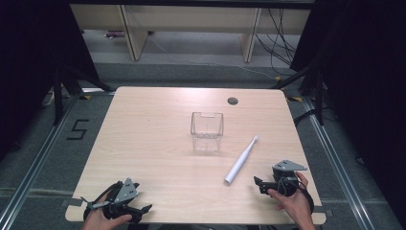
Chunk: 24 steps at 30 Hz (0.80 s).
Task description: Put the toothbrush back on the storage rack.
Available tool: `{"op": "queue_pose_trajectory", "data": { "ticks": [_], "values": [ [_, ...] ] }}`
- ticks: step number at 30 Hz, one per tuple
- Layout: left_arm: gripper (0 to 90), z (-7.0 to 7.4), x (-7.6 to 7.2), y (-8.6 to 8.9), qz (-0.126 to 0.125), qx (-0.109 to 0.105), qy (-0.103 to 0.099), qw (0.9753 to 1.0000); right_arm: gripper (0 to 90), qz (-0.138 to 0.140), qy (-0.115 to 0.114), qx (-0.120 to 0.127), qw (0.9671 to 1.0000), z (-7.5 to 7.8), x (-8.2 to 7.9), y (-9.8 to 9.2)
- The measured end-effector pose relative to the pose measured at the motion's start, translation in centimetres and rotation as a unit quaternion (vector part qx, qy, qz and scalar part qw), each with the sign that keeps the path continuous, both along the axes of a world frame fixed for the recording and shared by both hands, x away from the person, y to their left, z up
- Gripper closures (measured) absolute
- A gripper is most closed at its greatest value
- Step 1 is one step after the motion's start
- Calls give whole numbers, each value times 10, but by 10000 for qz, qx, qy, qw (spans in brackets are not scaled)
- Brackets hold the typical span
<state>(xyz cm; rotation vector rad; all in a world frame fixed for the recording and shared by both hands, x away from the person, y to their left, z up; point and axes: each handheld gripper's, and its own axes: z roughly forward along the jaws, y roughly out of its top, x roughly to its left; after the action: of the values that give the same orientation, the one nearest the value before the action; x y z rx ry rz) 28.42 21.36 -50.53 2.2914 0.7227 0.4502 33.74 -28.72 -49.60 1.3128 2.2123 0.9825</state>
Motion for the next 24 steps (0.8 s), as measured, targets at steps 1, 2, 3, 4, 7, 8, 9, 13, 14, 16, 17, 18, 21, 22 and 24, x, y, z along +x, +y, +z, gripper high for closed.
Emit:
{"op": "queue_pose_trajectory", "data": {
  "ticks": [1, 2, 3, 4, 7, 8, 9, 13, 14, 16, 17, 18, 21, 22, 24],
  "values": [
    [152, 0, 0, 0, 0, 0, 0, 10000, 164, -109, 106, 95, 9998, 0, -2, 2],
    [152, 0, 0, 0, 0, 2, -3, 10000, 164, -109, 106, 95, 9998, 0, -2, 2],
    [152, 0, 0, 0, -6, 44, -12, 10000, 161, -64, 65, -96, 9999, 2, -1, 1],
    [152, 0, 0, 0, 10, 42, -3, 10000, 158, -47, -87, -195, 9998, 0, 1, 0],
    [152, 0, 0, 0, 29, 14, 18, 10000, 160, -123, -111, -94, 9998, 2, 0, 2],
    [152, 0, 0, 0, 33, 16, 24, 10000, 160, -65, -135, -78, 9999, 2, 1, 1],
    [152, 0, 0, 0, 33, 16, 24, 10000, 160, -65, -135, -78, 9999, 2, 1, 1],
    [152, 0, 0, -1, 37, 25, 30, 10000, 187, 22, -162, -116, 9998, 4, 3, 6],
    [152, 0, 0, 0, 31, 26, 11, 10000, 200, -86, 7, 39, 10000, 6, 0, 13],
    [152, 0, 0, 0, 53, 1, 16, 10000, 212, 32, -62, 21, 10000, 6, 2, 13],
    [152, 0, 0, 0, 56, 2, 7, 10000, 217, 9, -41, 63, 10000, 7, 1, 17],
    [152, 0, 1, 1, 36, 27, 7, 10000, 217, -59, 0, -4, 10000, 9, 0, 18],
    [152, -1, -1, -1, 83, -2, 12, 10000, 229, 175, -243, -199, 9994, 9, 4, 18],
    [152, 0, 0, -1, 54, 11, 6, 10000, 240, 197, -183, -176, 9995, 10, 5, 21],
    [152, 0, 0, -1, 65, 6, 4, 10000, 241, 271, -233, -218, 9991, 9, 6, 23]
  ]
}}
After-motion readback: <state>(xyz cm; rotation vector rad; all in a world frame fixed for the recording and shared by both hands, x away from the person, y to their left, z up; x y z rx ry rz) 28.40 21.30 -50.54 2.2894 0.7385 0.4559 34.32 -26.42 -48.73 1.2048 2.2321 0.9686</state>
